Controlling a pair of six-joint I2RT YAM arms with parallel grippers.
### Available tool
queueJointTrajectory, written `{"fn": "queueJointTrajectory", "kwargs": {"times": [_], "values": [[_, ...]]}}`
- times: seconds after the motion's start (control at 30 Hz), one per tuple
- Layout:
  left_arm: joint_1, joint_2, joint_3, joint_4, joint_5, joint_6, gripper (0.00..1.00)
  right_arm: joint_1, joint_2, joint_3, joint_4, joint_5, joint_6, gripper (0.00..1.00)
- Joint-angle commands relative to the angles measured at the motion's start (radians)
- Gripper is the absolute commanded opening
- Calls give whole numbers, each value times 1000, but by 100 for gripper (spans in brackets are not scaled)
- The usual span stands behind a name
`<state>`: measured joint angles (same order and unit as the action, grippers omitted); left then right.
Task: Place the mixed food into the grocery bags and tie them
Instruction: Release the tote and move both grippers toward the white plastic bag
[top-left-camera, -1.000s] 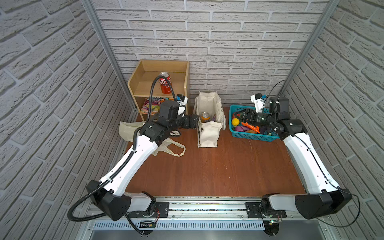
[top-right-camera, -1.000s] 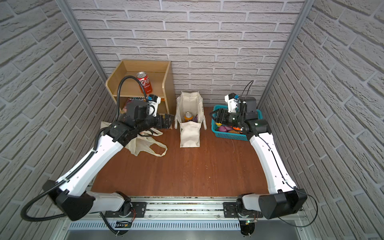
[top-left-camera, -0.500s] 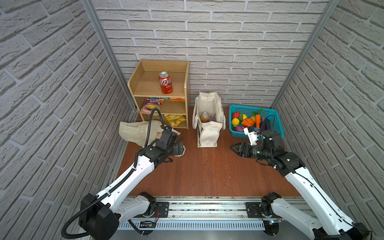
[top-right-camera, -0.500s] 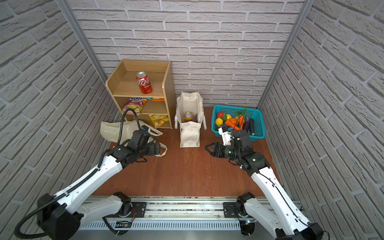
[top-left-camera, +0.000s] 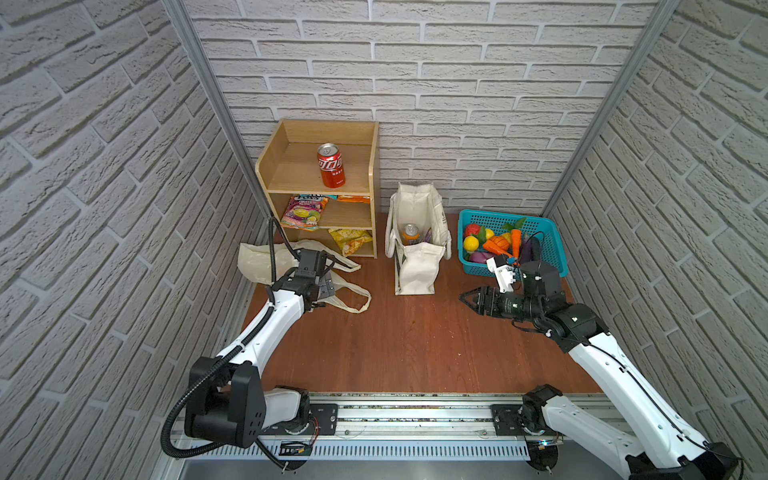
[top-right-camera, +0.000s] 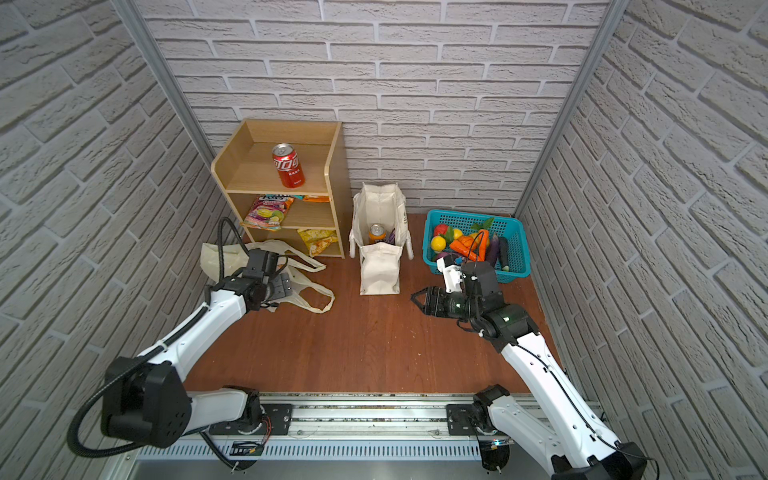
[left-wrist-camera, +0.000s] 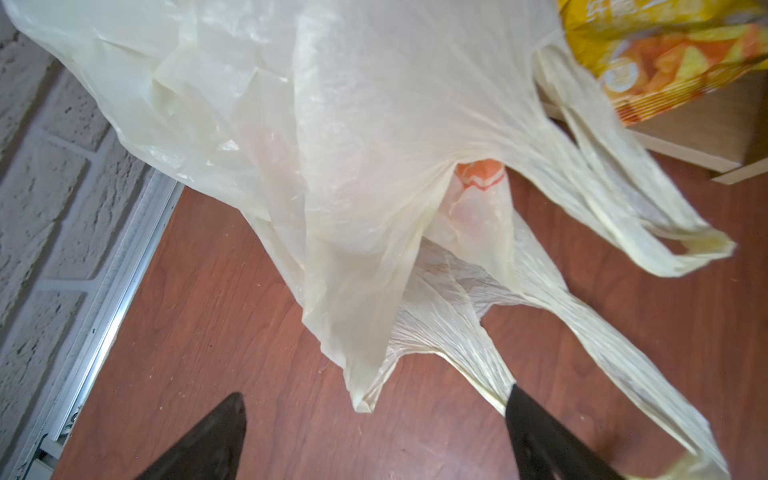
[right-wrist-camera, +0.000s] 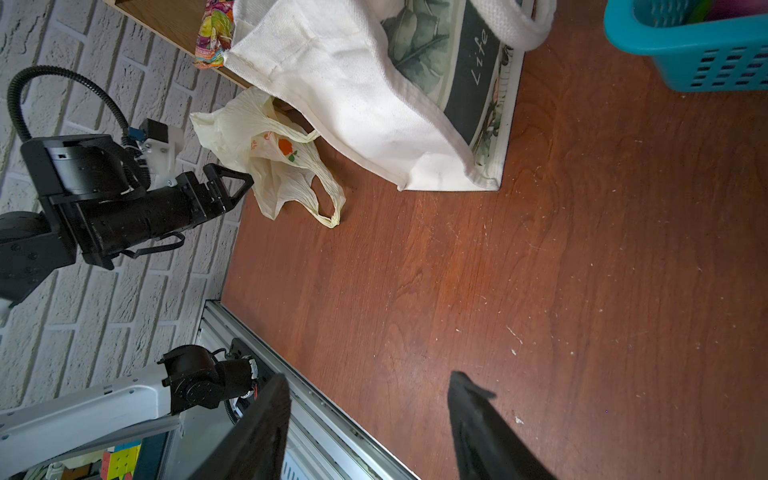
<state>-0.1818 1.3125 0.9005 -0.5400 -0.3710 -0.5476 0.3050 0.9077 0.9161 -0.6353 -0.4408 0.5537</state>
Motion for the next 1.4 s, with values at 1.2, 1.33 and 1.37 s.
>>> {"fn": "queueJointTrajectory", "kwargs": {"times": [1.2,1.33,1.37], "values": [[-212,-398,-112,9,336,-48,0,264,251,154,175,67,49,60],[-245,-403,-100,21,383,-51,0,298,296,178,222,81,72,62],[-251,-401,-93,23,392,-50,0,306,310,186,223,88,72,62]]}}
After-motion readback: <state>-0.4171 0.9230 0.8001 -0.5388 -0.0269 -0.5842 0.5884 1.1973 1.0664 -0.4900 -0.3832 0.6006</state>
